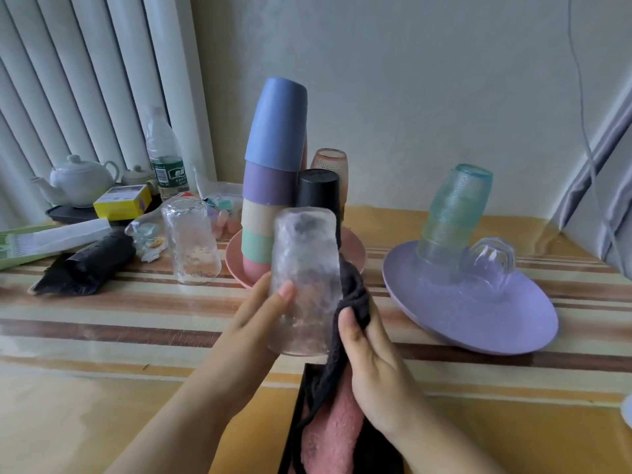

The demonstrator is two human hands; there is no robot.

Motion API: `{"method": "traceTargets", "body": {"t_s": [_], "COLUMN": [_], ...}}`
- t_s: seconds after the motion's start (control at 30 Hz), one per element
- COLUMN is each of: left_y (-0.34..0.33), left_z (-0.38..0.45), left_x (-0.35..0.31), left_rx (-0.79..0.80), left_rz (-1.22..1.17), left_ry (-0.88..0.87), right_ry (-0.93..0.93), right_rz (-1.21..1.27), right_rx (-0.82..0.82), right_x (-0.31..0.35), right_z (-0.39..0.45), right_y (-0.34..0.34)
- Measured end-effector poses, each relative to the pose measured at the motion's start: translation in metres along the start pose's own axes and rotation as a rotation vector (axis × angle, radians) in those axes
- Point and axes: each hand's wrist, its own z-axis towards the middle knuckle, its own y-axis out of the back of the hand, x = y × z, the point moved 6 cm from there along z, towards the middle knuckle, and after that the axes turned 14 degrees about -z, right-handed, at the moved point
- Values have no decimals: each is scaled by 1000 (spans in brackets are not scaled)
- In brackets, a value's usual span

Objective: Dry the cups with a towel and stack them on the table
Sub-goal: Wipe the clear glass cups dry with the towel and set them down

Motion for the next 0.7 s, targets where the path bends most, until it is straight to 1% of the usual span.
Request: {"method": "traceTargets", "body": {"t_s": [0.07, 0.2, 0.3, 0.4, 0.53, 0.7], "left_y": [2, -3, 4, 17, 23, 32], "left_z": [0, -2, 0, 1, 6, 4], "left_x": [0, -1, -7, -10, -12, -17], "left_rx": [14, 63, -56, -174, -216, -257], "left_rz": [53, 296, 440, 578, 728, 827], "left_ry": [15, 24, -13, -16, -40, 11], "right_ry": [39, 122, 85, 56, -15, -50], "right_rz": [-28, -57, -102, -215, -200, -191], "right_rx": [9, -28, -25, -31, -48, -76], "right_x": [2, 4, 0, -8, -22, -25], "right_z": [0, 2, 5, 7, 12, 10], "right_y": [-5, -4, 0, 4, 8, 11]}}
